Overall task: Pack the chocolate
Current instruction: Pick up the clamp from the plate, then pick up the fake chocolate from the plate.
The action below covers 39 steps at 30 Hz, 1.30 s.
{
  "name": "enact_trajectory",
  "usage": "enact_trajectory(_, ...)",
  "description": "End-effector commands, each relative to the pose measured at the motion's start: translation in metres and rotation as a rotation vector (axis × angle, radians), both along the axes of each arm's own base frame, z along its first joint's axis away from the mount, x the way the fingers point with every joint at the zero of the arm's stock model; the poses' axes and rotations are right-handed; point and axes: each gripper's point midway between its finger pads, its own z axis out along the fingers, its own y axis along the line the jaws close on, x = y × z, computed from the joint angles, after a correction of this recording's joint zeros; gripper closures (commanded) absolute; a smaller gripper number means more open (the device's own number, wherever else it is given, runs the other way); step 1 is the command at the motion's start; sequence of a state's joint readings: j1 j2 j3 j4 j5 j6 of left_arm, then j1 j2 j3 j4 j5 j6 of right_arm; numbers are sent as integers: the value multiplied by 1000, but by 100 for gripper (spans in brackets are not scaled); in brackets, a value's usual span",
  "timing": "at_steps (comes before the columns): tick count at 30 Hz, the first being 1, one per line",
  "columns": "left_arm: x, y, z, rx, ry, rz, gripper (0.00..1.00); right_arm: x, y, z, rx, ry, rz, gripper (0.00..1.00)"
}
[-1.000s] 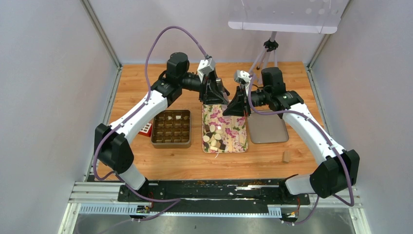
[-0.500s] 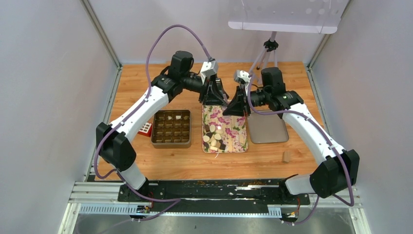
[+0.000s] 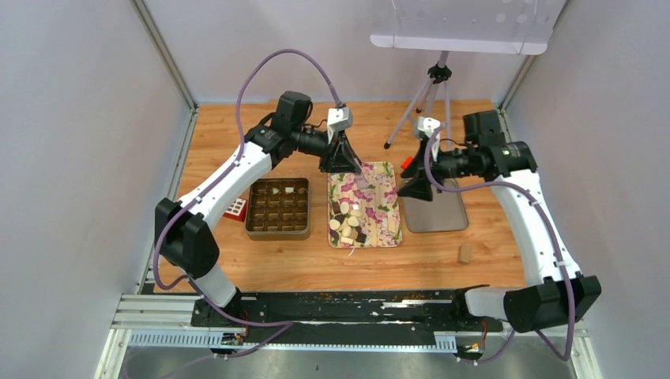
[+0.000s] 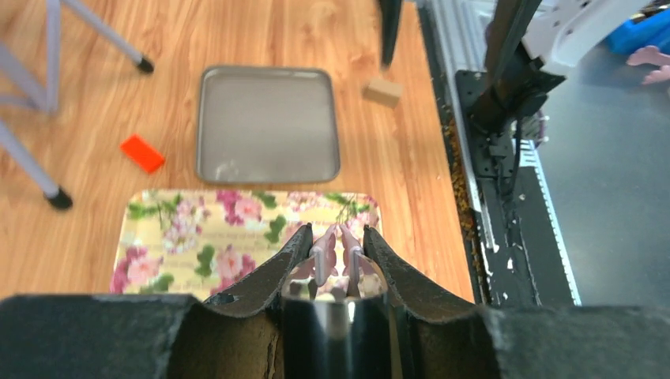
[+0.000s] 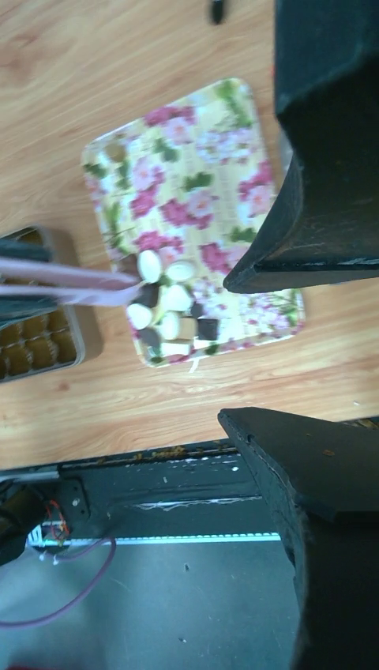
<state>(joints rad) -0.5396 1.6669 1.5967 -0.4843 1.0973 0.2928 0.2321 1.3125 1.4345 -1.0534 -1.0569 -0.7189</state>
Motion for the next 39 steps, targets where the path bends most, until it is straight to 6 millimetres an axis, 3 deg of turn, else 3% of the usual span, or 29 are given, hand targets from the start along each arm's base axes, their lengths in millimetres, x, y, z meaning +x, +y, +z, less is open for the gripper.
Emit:
enact_trajectory(1, 14, 11, -1, -13, -73, 133, 65, -29, -41, -14, -60, 47, -41, 44)
enact_trajectory(4, 24, 14, -16, -7, -81, 217, 65, -25, -46, -23, -56, 39, -89, 45)
enact_trajectory(10, 33, 20, -47, 11, -87, 303, 52, -22, -45, -30, -25, 29, -163, 44)
enact_trajectory(17, 43, 19, -75, 42, -83, 330, 56, -27, -47, -39, -33, 35, -176, 44)
enact_trajectory(23, 80, 28, -94, 96, -123, 525, 57, -31, -50, -46, -50, 46, -187, 44)
enact_trajectory(27, 93, 32, -114, 167, -130, 620, 57, -31, -50, -50, -53, 53, -188, 44)
enact_trajectory(39, 92, 30, -157, 291, -33, 717, 53, -29, -50, -53, -53, 61, -190, 45)
